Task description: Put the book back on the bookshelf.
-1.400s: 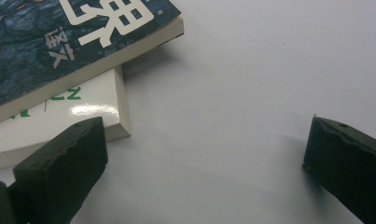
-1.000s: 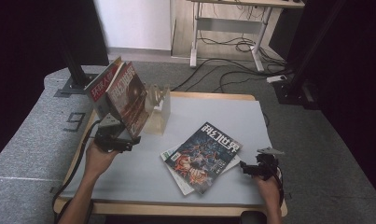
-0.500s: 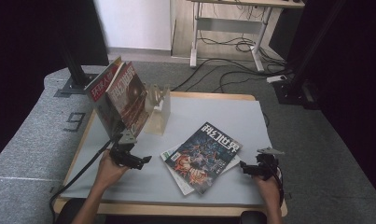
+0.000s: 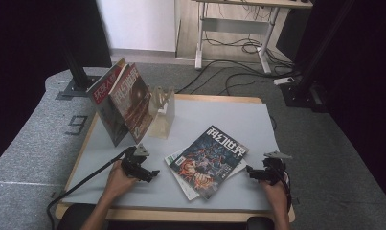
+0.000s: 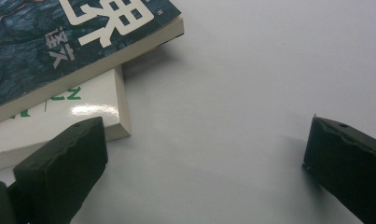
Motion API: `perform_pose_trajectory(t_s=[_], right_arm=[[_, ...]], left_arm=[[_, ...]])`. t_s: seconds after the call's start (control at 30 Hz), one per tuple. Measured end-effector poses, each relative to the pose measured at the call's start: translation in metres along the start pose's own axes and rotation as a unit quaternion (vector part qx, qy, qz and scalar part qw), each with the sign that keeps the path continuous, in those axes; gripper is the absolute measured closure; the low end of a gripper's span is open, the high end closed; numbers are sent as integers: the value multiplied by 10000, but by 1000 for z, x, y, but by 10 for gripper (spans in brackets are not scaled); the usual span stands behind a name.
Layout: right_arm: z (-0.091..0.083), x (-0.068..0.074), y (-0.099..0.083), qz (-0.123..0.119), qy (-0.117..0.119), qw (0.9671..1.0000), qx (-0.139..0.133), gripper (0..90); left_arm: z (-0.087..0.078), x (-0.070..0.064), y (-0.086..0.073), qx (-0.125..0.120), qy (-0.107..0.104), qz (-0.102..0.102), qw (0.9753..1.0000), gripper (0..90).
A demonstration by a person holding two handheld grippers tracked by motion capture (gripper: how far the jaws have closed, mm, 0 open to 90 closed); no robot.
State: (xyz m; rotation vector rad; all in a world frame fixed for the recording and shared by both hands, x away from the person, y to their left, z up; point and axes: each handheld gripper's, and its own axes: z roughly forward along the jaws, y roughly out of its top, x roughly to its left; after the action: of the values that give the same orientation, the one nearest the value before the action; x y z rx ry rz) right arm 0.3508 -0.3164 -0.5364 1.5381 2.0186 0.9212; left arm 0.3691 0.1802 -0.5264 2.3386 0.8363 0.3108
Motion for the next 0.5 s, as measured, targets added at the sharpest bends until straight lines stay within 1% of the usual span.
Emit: perform_pose_trajectory(t_s=[0.07,0.13,0.5], right_arm=[[0,0,0,0,0,10000,1,0],[0,0,0,1,2,10000,1,0],[0,0,0,4,8,10000,11,0]], left_arm=[[1,1,-2,-90,-34,-53,9999,0],[1,0,-3,-136,-28,-44,9999,0],[1,0,-4,-146,-35,-56,9999,0]])
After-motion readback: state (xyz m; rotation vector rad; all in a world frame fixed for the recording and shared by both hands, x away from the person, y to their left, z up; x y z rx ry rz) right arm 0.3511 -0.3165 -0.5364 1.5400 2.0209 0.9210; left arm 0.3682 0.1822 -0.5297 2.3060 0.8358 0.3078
